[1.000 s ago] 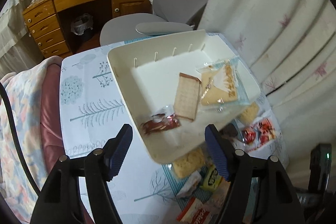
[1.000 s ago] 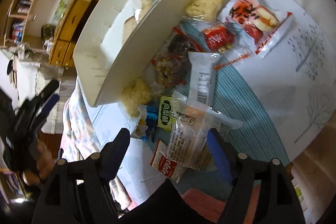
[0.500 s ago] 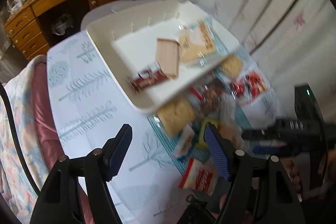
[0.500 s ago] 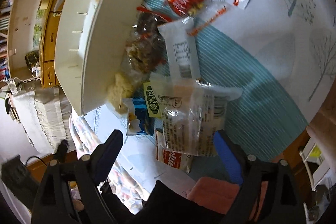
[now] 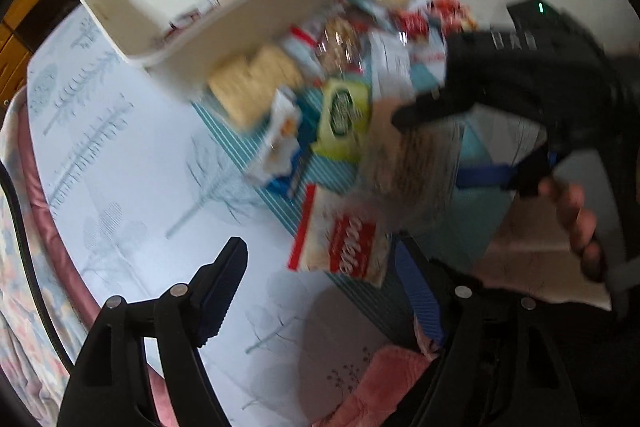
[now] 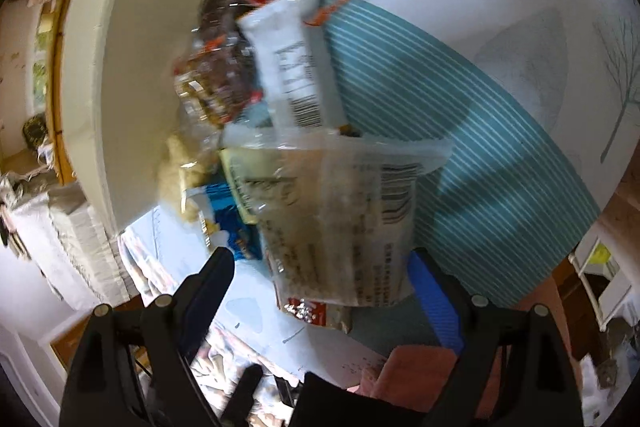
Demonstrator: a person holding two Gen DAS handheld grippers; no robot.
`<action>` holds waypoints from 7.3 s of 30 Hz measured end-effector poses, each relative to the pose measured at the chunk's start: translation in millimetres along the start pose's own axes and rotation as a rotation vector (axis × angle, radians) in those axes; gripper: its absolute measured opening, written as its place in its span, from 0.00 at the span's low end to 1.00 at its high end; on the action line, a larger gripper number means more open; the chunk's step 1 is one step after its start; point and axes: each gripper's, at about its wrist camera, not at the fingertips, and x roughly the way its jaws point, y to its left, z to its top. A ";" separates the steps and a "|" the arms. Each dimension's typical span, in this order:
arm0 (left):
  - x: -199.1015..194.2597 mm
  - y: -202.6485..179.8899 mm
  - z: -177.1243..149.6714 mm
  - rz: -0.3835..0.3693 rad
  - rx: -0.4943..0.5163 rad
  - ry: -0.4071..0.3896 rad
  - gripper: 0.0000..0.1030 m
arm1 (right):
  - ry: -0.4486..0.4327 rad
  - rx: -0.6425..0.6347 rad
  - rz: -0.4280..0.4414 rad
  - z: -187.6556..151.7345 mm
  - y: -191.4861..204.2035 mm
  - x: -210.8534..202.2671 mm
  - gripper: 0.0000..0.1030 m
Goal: Organize snacks
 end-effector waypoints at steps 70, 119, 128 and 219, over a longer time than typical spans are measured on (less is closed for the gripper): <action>-20.4 49.6 26.7 -0.059 -0.183 -0.033 0.39 | -0.029 -0.181 -0.080 37.0 101.6 -102.0 0.62; -92.3 109.9 110.2 0.023 -0.469 -0.444 0.74 | -0.501 -0.738 0.033 52.2 232.1 -139.3 0.91; -89.0 70.9 83.3 -0.017 -0.410 -0.415 0.74 | -0.561 -0.701 -0.007 24.9 179.1 -150.0 0.91; 115.5 -107.6 132.9 0.193 -0.486 0.060 0.37 | -0.235 -1.324 -0.346 154.0 45.8 -93.2 0.63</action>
